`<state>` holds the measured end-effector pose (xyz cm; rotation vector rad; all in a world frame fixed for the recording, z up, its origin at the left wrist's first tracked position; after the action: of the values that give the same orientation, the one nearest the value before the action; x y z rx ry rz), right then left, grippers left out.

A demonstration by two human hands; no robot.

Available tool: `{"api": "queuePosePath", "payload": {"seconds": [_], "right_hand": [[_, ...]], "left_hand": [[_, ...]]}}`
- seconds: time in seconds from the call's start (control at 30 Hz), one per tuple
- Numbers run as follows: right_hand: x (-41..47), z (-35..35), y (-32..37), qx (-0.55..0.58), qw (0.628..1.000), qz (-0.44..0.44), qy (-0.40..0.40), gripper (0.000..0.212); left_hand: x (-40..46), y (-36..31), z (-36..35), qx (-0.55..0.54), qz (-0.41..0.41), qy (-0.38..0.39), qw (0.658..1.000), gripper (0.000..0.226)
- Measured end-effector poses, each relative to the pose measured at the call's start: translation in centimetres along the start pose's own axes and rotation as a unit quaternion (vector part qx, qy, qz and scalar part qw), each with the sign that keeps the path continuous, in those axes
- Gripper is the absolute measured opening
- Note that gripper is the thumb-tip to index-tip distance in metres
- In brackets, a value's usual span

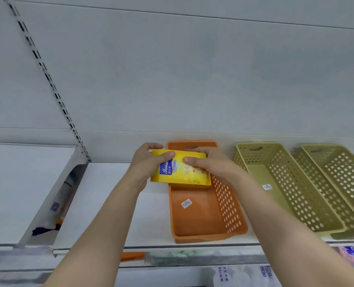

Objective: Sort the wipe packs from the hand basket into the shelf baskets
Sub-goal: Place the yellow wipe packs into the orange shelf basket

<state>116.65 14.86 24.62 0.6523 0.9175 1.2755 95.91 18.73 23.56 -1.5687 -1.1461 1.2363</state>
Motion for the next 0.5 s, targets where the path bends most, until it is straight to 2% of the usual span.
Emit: {"api": "queuePosePath", "payload": {"seconds": [0.07,0.13,0.2,0.3,0.4,0.5], "right_hand": [[-0.2,1.4,-0.6,-0.015,0.997,-0.02,-0.08,0.041],[-0.4,2.7,-1.7,-0.048,0.987,-0.057,-0.143,0.043],[-0.5,3.1,-2.5,-0.14,0.98,-0.076,-0.118,0.051],[-0.8,1.7,-3.0,-0.273,0.957,-0.07,-0.067,0.061],[-0.4,0.0,-2.9,-0.327,0.942,-0.052,-0.052,0.055],[0.0,-1.8,-3.7,-0.331,0.942,-0.063,-0.007,0.051]], "left_hand": [[-0.2,1.0,-0.8,0.032,-0.05,-0.036,0.998,0.05],[-0.9,2.4,-1.3,0.085,-0.065,-0.044,0.993,0.055],[-1.7,3.9,-1.9,0.111,-0.044,-0.032,0.992,0.056],[-2.8,5.5,-2.4,0.109,-0.034,-0.023,0.993,0.042],[-3.1,5.6,-2.5,0.085,-0.034,-0.025,0.995,0.036],[-3.0,5.3,-2.2,0.082,-0.03,-0.021,0.996,0.025]]}}
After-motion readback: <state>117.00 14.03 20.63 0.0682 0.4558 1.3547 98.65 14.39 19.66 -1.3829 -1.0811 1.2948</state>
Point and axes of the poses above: each hand's wrist, its own x-axis towards the middle knuckle, its own z-axis out of the back of the hand, y = z × x, the point moved 1 cm from there along x, towards the middle knuckle, and after that the axes turned 13 degrees about -x, right-handed, at the moved point
